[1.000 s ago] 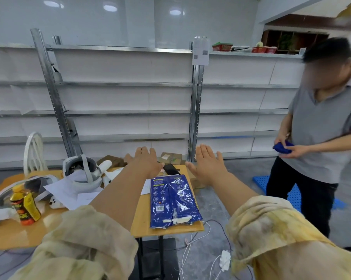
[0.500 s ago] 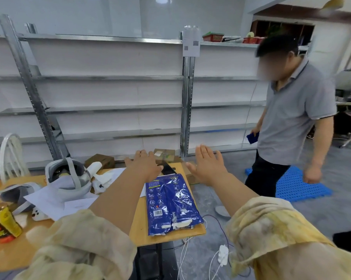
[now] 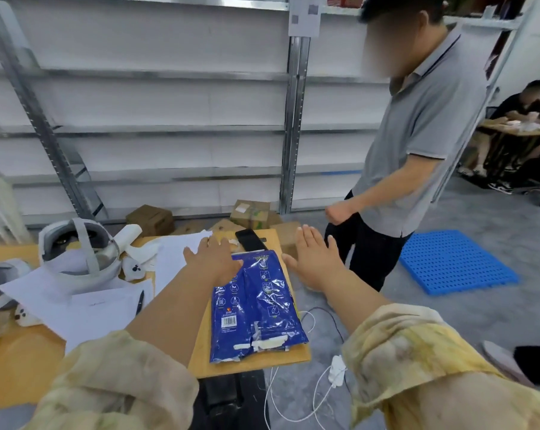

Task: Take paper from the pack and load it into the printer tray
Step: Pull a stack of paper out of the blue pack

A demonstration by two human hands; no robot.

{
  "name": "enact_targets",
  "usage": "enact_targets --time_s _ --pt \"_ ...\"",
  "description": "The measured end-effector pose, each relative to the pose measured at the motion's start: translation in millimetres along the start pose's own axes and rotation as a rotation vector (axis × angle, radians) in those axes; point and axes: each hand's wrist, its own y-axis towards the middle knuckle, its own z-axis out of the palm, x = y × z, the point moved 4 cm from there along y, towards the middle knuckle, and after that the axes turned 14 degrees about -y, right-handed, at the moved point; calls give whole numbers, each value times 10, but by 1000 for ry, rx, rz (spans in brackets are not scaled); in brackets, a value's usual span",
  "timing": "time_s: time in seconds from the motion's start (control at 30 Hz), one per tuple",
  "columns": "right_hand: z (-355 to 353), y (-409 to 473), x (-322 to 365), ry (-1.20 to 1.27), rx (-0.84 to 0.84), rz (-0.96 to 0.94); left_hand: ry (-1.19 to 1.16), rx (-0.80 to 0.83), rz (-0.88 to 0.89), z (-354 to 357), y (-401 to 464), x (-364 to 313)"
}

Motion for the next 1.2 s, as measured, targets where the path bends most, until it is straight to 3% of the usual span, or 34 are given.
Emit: enact_targets --time_s 0.47,0.93,1.2 --pt "1023 680 164 -24 152 -166 -74 94 -126 854 623 265" --pt "2135 520 728 20 257 -285 26 351 17 2072 711 759" --pt "2240 584 874 68 280 -255 62 364 63 2331 761 861"
